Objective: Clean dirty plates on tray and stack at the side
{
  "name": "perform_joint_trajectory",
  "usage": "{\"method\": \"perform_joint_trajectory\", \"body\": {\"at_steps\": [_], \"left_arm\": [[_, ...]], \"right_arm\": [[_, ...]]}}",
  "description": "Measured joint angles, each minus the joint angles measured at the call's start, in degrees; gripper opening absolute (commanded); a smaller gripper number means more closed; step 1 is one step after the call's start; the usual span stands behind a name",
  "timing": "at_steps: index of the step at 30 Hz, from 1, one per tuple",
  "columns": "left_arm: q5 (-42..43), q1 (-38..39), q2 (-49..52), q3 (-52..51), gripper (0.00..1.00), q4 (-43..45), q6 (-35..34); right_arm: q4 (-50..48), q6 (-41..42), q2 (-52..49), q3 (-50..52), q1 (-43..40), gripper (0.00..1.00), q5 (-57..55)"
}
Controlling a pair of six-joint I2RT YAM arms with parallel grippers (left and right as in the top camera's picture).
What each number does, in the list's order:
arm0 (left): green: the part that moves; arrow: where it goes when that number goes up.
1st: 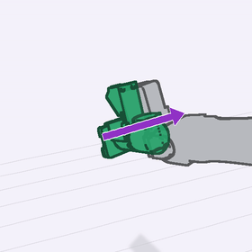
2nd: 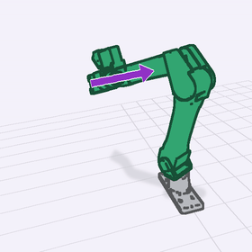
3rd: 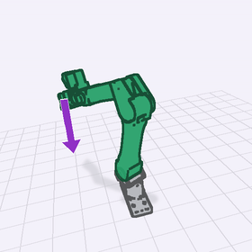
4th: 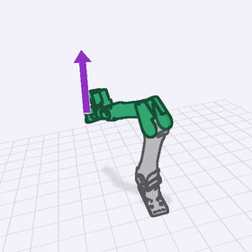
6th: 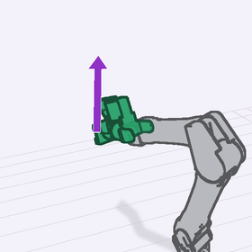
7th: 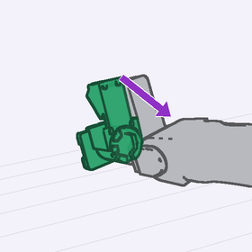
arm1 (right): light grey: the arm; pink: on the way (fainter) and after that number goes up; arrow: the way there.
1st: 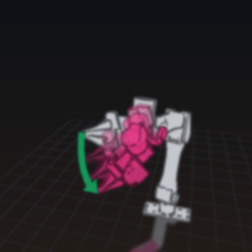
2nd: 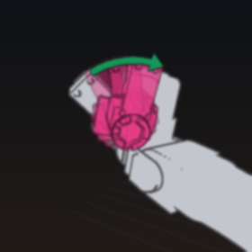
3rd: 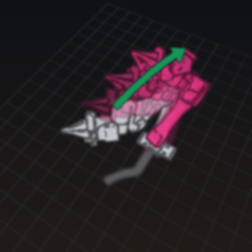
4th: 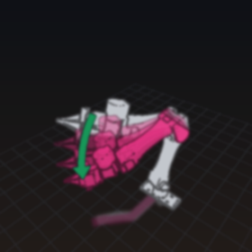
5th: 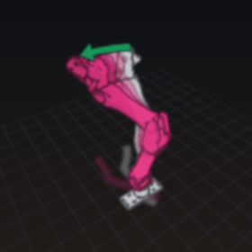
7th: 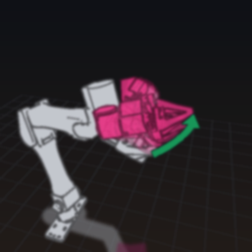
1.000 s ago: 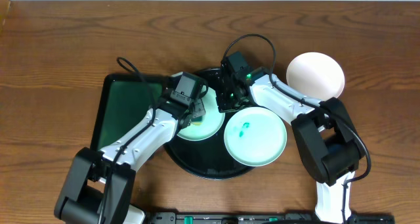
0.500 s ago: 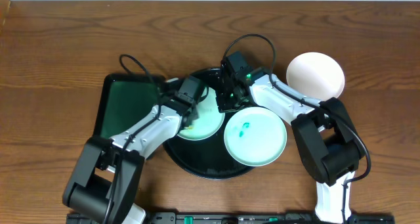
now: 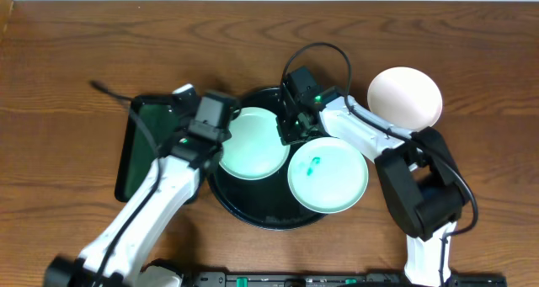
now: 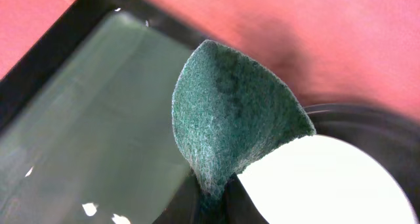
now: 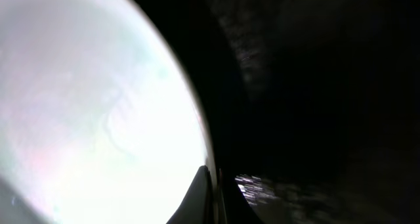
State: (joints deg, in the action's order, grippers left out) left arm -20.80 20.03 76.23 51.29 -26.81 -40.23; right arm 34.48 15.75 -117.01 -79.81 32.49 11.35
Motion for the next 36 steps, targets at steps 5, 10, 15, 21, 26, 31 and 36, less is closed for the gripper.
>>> {"method": "perform_joint_trajectory", "body": {"at_steps": [5,10,15,21,26,31,36], "left_arm": [[7.4,-5.3,-5.2,0.0,0.07,-1.0,0.0],[11.2,-13.3,-7.8,0.0,0.08,-3.4,0.0],[12.3,-22.2,-7.9,-0.1,0.07,-7.2,0.0],[15.4,-28.7,-7.9,-0.2,0.07,-11.0,0.2],[16.4,-30.2,-7.9,-0.2,0.07,-12.1,1.1],[16.7,-30.3,-7.9,-0.2,0.07,-12.4,1.3],[17.0,-30.3,-7.9,-0.2,0.07,-12.5,1.3]], "right_arm": [[-0.1,-5.2,8.5,0.0,1.6,0.01,-11.6],[-1.8,-12.2,17.2,0.0,7.5,0.01,-28.7],[-8.0,-24.9,21.8,0.0,15.2,0.01,-48.1],[-21.9,-49.2,22.2,0.0,22.7,0.01,-67.7],[-30.2,-67.3,22.2,0.0,26.6,0.01,-75.1],[-30.9,-76.4,22.2,0.0,29.8,0.01,-77.5],[-19.3,-72.0,22.2,-0.4,30.2,0.01,-75.0]]}}
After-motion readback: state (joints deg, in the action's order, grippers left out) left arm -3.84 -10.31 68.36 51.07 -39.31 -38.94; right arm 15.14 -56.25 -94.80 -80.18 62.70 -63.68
